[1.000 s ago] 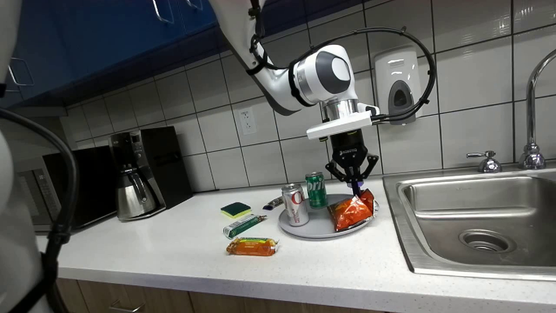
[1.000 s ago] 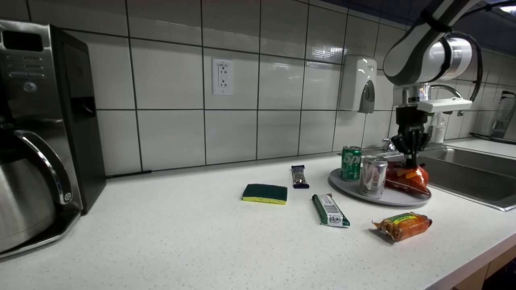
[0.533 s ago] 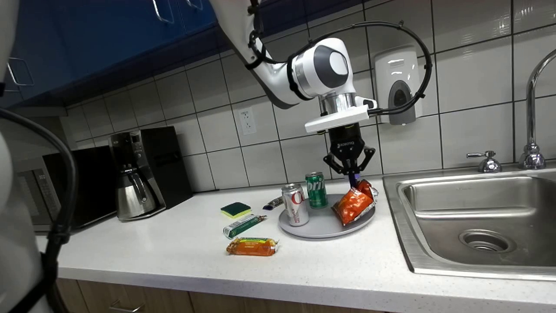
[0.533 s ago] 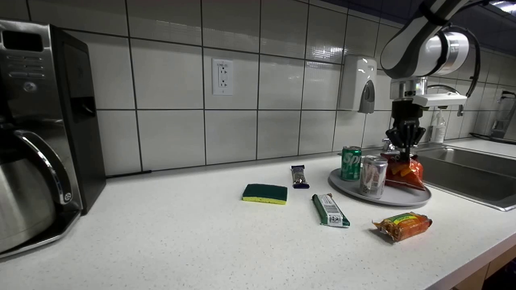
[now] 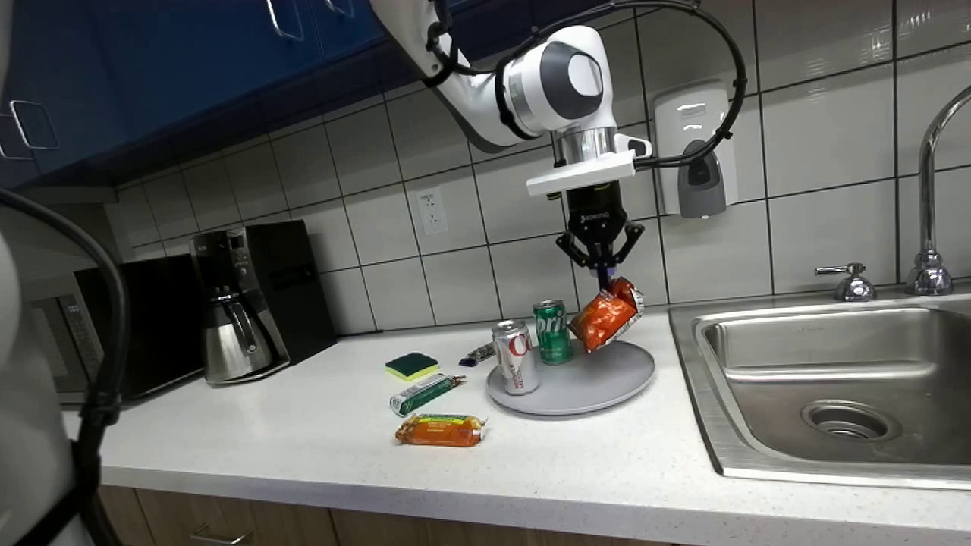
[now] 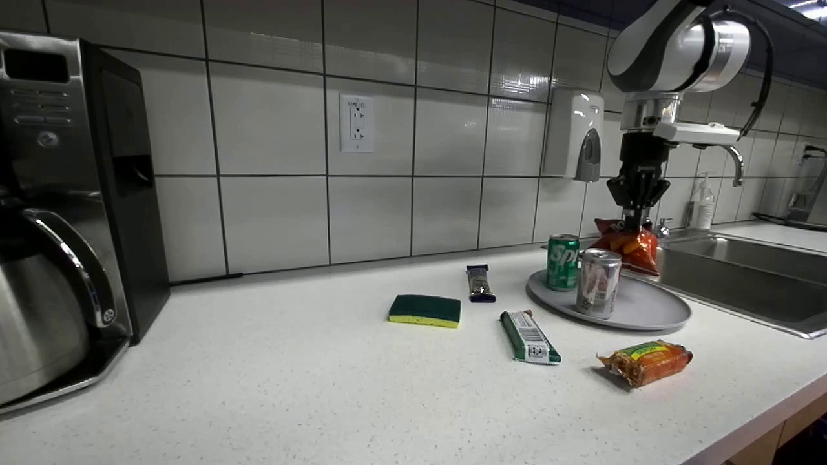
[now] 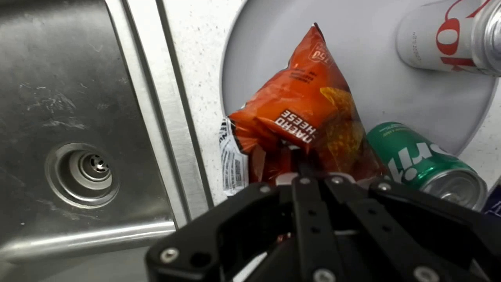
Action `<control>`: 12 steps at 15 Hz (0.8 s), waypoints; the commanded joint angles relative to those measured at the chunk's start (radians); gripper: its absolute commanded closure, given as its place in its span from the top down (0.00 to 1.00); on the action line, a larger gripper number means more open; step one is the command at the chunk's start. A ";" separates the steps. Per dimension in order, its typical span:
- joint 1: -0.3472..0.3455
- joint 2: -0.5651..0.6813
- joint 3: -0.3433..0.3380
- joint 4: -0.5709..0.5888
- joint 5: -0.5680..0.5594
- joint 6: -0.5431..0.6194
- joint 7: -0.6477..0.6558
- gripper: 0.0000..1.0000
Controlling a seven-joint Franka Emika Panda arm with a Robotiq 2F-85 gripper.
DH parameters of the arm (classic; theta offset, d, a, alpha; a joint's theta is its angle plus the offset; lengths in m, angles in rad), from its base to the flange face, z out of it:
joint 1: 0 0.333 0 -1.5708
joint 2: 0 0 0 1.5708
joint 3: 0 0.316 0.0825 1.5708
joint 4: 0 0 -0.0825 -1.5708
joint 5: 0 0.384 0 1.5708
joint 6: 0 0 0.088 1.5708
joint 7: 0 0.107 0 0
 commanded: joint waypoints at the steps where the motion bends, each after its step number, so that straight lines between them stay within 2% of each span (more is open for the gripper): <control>1: -0.032 -0.062 0.024 -0.001 0.029 -0.063 -0.045 0.00; 12: -0.028 -0.196 0.003 -0.099 0.013 -0.131 -0.051 0.00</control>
